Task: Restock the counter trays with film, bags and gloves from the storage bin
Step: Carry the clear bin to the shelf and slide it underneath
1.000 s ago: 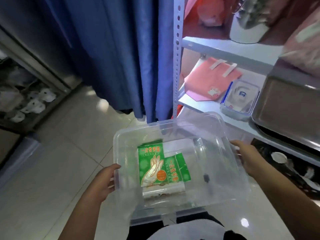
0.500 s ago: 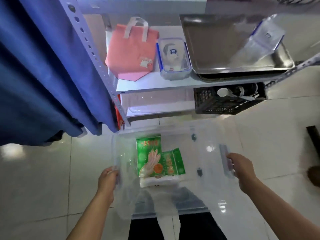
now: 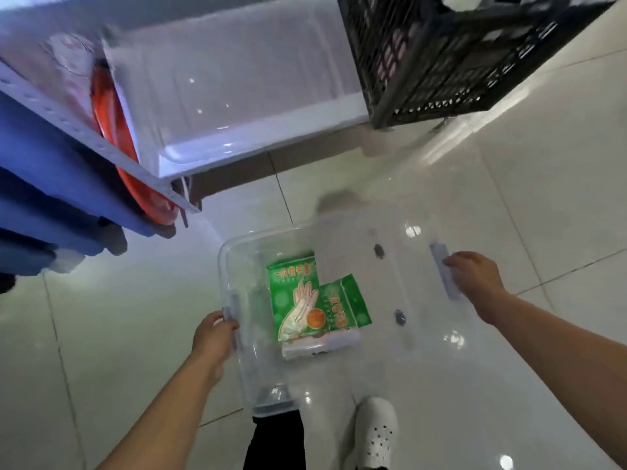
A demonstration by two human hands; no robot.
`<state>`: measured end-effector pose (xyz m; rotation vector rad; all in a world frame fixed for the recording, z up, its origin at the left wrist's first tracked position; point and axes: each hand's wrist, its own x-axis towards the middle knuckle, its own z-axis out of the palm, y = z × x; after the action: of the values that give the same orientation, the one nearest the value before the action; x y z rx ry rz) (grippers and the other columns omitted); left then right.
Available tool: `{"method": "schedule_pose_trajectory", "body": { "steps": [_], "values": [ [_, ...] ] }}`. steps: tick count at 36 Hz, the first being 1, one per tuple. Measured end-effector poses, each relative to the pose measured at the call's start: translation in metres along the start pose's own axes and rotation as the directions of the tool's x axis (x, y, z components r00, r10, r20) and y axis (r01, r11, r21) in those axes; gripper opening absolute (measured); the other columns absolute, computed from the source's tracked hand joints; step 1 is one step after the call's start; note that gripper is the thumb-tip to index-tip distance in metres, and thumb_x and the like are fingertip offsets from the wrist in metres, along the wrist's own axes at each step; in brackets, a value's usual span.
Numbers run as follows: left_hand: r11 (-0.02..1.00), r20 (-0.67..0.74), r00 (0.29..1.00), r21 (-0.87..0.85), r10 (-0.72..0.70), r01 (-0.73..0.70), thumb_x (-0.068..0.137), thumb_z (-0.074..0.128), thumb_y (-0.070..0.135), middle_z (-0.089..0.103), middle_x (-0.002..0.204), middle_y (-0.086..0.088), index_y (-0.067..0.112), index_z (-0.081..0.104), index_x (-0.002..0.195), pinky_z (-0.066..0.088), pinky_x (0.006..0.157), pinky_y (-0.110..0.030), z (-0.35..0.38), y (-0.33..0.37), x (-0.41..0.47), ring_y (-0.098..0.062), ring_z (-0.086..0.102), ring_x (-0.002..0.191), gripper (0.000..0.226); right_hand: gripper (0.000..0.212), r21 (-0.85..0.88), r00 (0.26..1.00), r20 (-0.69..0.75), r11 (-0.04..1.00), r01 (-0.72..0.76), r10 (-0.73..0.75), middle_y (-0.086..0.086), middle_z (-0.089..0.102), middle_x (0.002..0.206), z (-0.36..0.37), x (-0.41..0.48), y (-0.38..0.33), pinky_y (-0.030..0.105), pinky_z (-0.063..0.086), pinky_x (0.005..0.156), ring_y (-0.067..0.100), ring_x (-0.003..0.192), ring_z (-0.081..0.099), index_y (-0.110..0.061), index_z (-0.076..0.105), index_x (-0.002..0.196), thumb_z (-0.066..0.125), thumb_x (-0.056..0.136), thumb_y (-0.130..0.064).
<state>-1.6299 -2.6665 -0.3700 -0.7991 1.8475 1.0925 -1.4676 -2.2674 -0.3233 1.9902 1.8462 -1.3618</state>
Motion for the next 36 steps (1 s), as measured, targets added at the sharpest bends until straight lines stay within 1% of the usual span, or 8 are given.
{"method": "schedule_pose_trajectory", "body": {
  "steps": [9,12,16,19,22,25,32,36],
  "values": [
    [0.976,-0.089,0.972,-0.008,0.218,-0.219,0.084,0.057,-0.001,0.071,0.067,0.004,0.023,0.065,0.094,0.051,0.054,-0.025,0.052,-0.005,0.075,-0.011,0.060,0.053,0.027,0.042,0.047,0.988,-0.125,0.994,0.094,-0.088,0.011,0.063,0.099,0.050,0.098,0.028,0.024,0.044,0.059,0.021,0.068,0.059,-0.016,0.064,0.123,0.069,0.082,-0.024],
    [0.964,-0.097,0.959,0.026,0.267,-0.266,0.088,0.060,0.003,0.071,0.077,-0.001,0.020,0.066,0.105,0.054,0.060,-0.030,0.058,0.008,0.101,-0.018,0.063,0.063,0.024,0.046,0.081,0.985,-0.111,0.986,0.144,-0.135,0.010,0.063,0.104,0.068,0.126,0.014,0.026,0.045,0.069,0.026,0.084,0.062,-0.018,0.062,0.126,0.069,0.082,-0.030],
    [0.924,-0.070,0.932,0.175,0.355,-0.339,0.093,0.059,0.007,0.068,0.090,-0.013,0.013,0.061,0.110,0.055,0.068,-0.039,0.059,0.038,0.130,-0.027,0.063,0.069,0.018,0.046,0.053,0.974,-0.073,0.974,0.219,-0.215,0.014,0.067,0.111,0.088,0.149,-0.012,0.022,0.043,0.057,0.028,0.087,0.064,-0.016,0.063,0.125,0.070,0.082,-0.033],
    [0.885,-0.007,0.924,0.288,0.383,-0.365,0.096,0.055,0.007,0.066,0.093,-0.016,0.010,0.054,0.116,0.056,0.063,-0.039,0.057,0.054,0.141,-0.032,0.066,0.075,0.020,0.056,0.019,0.958,-0.101,0.962,0.272,-0.269,0.015,0.068,0.117,0.100,0.155,-0.025,0.037,0.056,0.081,0.033,0.099,0.066,-0.020,0.066,0.124,0.062,0.073,-0.040],
    [0.866,0.036,0.916,0.311,0.400,-0.391,0.099,0.050,0.008,0.065,0.099,-0.019,0.011,0.052,0.122,0.058,0.065,-0.042,0.055,0.060,0.150,-0.033,0.066,0.080,0.023,0.055,-0.015,0.934,-0.139,0.944,0.330,-0.329,0.010,0.071,0.116,0.111,0.169,-0.026,0.043,0.054,0.093,0.032,0.103,0.066,-0.021,0.070,0.121,0.054,0.070,-0.036],
    [0.864,0.048,0.917,0.317,0.397,-0.391,0.098,0.051,0.009,0.067,0.104,-0.018,0.015,0.054,0.119,0.060,0.068,-0.043,0.050,0.063,0.159,-0.032,0.067,0.082,0.022,0.037,-0.089,0.908,-0.161,0.922,0.377,-0.387,0.010,0.072,0.118,0.120,0.192,-0.019,0.037,0.051,0.093,0.031,0.105,0.066,-0.024,0.071,0.118,0.057,0.083,-0.022],
    [0.821,0.169,0.923,0.423,0.345,-0.384,0.091,0.064,0.017,0.075,0.083,-0.006,0.013,0.055,0.106,0.057,0.066,-0.035,0.027,0.073,0.166,-0.021,0.072,0.070,0.018,0.034,-0.227,0.773,-0.196,0.795,0.562,-0.603,0.010,0.074,0.112,0.126,0.215,0.002,0.037,0.048,0.084,0.038,0.103,0.065,-0.026,0.072,0.117,0.060,0.090,-0.042],
    [0.639,0.148,0.937,0.697,0.317,-0.326,0.089,0.067,0.028,0.072,0.101,-0.006,0.016,0.057,0.113,0.050,0.072,-0.032,0.030,0.098,0.153,-0.024,0.071,0.089,0.029,0.036,-0.341,0.781,-0.104,0.759,0.554,-0.616,0.011,0.070,0.122,0.119,0.207,-0.001,0.041,0.049,0.090,0.039,0.108,0.063,-0.025,0.067,0.126,0.058,0.091,-0.033]
  ]
}}
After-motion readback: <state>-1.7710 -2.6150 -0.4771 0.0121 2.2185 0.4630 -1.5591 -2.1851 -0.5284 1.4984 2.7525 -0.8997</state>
